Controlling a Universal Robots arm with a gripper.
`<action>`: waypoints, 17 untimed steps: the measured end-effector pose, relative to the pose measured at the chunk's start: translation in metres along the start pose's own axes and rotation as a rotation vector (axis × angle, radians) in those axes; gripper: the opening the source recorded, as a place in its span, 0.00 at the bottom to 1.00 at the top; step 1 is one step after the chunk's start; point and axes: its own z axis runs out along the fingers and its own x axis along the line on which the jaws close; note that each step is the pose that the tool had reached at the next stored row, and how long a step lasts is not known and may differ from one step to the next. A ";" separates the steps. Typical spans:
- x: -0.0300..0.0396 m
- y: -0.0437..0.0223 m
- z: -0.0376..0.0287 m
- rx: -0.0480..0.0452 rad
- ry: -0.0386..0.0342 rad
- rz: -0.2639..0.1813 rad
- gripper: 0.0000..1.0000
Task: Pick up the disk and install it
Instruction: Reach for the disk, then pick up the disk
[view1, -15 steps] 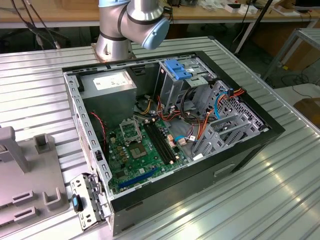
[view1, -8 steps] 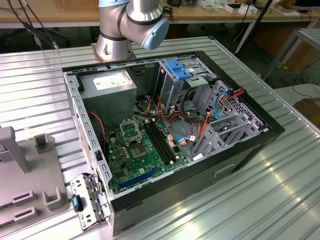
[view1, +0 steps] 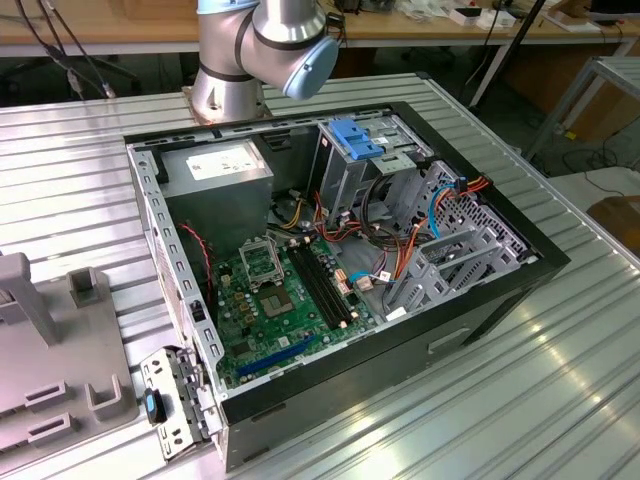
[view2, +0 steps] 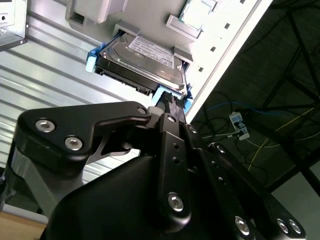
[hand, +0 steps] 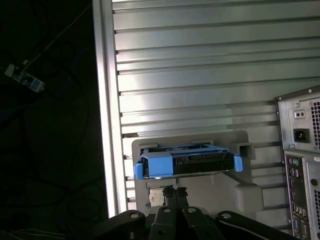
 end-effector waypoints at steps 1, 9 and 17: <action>0.0000 0.0000 0.0000 0.0000 0.0000 0.000 0.11; 0.0000 -0.0001 0.0001 -0.0004 0.0009 -0.020 0.11; 0.0003 -0.0001 0.0000 -0.0037 0.0069 -0.160 0.11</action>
